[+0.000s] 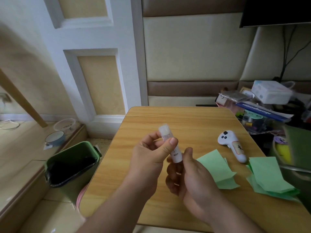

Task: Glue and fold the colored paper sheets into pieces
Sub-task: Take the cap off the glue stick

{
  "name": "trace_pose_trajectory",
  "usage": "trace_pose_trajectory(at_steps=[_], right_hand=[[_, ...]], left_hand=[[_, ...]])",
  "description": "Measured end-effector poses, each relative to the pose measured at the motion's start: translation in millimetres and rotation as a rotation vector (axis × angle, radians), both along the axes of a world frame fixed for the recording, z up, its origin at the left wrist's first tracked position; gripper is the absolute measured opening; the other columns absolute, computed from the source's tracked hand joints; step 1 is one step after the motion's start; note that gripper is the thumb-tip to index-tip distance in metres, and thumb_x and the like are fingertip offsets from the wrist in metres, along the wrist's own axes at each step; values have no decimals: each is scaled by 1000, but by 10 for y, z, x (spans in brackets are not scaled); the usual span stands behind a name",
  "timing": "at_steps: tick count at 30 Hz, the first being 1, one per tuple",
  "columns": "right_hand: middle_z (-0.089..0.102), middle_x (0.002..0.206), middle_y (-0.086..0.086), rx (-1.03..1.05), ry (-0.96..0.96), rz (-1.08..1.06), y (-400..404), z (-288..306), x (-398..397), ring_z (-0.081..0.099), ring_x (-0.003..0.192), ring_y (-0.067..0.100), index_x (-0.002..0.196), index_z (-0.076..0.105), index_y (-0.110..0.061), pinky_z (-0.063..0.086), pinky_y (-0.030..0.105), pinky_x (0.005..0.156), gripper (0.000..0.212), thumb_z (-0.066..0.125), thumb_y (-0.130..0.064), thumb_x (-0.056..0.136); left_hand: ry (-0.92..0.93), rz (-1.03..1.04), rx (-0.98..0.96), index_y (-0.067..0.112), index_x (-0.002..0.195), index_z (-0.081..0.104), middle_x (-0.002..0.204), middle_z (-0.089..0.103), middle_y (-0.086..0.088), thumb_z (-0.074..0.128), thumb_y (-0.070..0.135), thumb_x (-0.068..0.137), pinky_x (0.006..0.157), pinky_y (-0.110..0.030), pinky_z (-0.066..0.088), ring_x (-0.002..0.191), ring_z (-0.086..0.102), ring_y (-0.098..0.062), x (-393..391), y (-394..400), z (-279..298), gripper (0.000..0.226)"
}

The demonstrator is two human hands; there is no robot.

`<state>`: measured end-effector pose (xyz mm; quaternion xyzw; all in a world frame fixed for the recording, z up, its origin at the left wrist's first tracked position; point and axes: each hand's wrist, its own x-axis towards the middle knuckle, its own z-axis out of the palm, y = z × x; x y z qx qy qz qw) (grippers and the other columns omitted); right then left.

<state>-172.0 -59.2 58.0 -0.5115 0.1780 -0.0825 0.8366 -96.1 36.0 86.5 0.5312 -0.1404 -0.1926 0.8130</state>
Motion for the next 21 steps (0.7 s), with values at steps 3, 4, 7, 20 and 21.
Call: trace_pose_trajectory(at_steps=[3,4,7,20,21], right_hand=[[60,84,8,-174,-51,-36,-22,-22,-1,58,65,22,96,67,-22,40,31,57,37,57,-57,89],[60,85,7,-211,-53,-43,-16,-10,-1,59,67,22,93,67,-24,41,31,57,32,57,-55,91],[53,73,7,-101,-19,-42,16,-12,14,55,63,22,92,66,-15,38,31,56,44,44,-51,105],[59,88,6,-31,-95,-10,60,-38,9,59,72,22,98,64,-17,39,32,61,36,56,-51,90],[58,86,6,-3,-91,-15,71,-37,17,58,71,21,99,64,-15,39,33,60,41,53,-53,92]], left_hand=[[26,37,-4,1,117,68,70,67,3,84,25,68,65,-16,50,63,64,-4,15,-4,-1,56],[30,35,-2,0,115,68,71,68,2,83,25,70,62,-15,50,63,64,-5,16,-2,-5,54],[19,-7,24,1,113,70,80,70,-5,84,32,70,64,-24,52,71,66,-10,12,0,-11,55],[34,15,68,5,105,68,72,68,-3,81,33,72,41,-25,40,50,53,-11,-31,11,46,46],[31,2,75,6,106,69,74,69,-5,82,36,73,39,-24,36,49,52,-13,-32,12,40,46]])
